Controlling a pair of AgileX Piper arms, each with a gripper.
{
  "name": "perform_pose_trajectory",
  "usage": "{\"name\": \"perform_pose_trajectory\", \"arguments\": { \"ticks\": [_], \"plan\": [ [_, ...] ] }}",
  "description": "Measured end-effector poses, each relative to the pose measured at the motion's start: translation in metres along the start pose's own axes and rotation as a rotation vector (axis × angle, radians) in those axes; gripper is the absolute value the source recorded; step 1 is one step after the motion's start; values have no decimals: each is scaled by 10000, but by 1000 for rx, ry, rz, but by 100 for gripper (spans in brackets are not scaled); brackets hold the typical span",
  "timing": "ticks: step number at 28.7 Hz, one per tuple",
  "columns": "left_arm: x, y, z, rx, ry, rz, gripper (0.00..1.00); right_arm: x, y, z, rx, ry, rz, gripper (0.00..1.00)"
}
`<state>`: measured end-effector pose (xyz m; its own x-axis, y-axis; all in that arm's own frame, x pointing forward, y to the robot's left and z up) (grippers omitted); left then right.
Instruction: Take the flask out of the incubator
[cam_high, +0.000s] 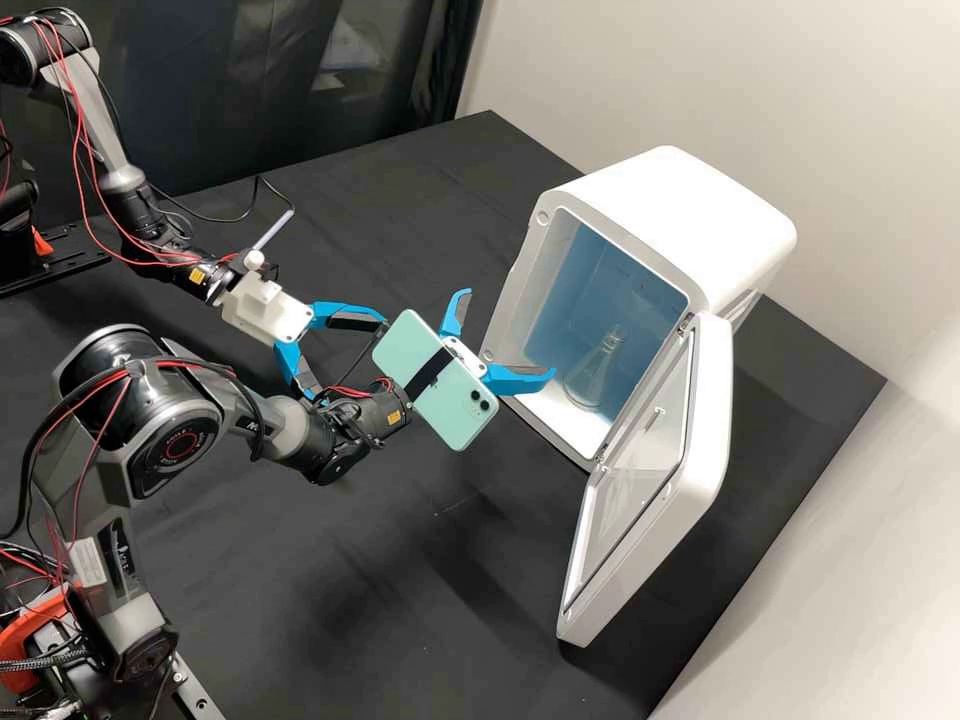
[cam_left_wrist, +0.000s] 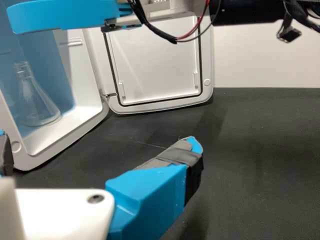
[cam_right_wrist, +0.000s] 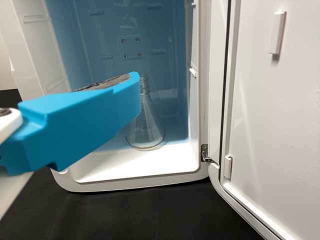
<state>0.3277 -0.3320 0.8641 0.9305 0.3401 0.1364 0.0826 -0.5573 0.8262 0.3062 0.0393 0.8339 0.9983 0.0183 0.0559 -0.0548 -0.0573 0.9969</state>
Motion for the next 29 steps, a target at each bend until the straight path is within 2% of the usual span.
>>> {"name": "perform_pose_trajectory", "arguments": {
  "ticks": [16, 24, 27, 29],
  "plan": [
    [-43, 6, -55, -4, 18, -1, 100, 13, 2, -1, 7, 2, 4, 100],
    [-43, 6, -55, -4, 18, -1, 100, 246, -51, 160, 12, -40, 8, 100],
    [-43, 6, -55, -4, 18, -1, 100, 347, -64, 176, 9, -38, 12, 100],
    [-43, 6, -55, -4, 18, -1, 100, 416, -81, 199, -9, -41, 13, 100]
  ]
}}
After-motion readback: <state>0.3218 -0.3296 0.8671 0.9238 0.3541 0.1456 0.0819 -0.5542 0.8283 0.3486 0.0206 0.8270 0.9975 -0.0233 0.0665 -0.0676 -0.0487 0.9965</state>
